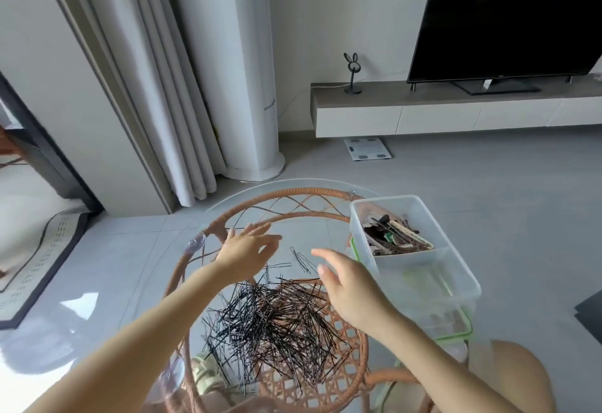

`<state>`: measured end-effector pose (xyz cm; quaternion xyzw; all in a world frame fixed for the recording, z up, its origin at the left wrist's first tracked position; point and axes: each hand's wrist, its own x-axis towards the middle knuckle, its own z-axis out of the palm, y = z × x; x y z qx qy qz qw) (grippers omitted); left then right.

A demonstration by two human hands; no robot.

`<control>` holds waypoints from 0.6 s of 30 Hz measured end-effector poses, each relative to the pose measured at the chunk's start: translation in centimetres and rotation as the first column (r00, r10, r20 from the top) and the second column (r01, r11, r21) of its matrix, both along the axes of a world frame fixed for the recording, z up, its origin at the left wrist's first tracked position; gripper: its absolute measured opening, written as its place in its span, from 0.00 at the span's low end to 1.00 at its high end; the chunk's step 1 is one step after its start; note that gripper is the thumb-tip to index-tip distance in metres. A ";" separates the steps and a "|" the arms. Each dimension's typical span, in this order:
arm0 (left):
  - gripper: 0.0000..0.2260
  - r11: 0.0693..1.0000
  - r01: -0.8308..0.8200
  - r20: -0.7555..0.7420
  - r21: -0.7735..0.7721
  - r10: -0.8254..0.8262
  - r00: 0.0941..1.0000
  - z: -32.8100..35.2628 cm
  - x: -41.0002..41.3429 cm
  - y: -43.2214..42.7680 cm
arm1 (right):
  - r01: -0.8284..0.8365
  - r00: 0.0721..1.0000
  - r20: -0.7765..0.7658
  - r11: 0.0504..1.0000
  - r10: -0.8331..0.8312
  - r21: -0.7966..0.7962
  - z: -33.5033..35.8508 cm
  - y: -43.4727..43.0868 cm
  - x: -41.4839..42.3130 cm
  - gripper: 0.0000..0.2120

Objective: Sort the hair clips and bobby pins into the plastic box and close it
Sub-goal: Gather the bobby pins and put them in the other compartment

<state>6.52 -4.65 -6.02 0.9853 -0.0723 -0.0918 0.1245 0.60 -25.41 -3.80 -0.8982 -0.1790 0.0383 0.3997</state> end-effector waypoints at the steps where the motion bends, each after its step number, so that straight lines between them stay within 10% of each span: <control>1: 0.18 0.999 -0.034 -0.006 0.030 0.034 0.999 -0.9 -0.7 1.1 | 0.008 0.999 -0.043 0.998 -0.011 -0.055 -1.4 0.9 0.6 0.19; 7: 0.32 0.981 -0.143 0.046 -0.134 0.151 0.988 -4.0 -4.0 3.7 | 0.063 0.998 0.017 0.911 -0.061 -0.408 -5.8 4.9 2.7 0.24; 11: 0.36 0.952 -0.069 0.085 -0.299 0.099 0.991 -3.9 -5.5 1.9 | -0.089 0.994 0.023 0.938 0.102 -0.335 -5.7 6.1 0.6 0.23; 18: 0.16 0.821 -0.092 -0.036 -0.563 0.087 0.996 -2.9 -8.0 0.7 | -0.202 0.972 -0.138 0.977 0.190 -0.074 -3.0 3.6 -3.0 0.22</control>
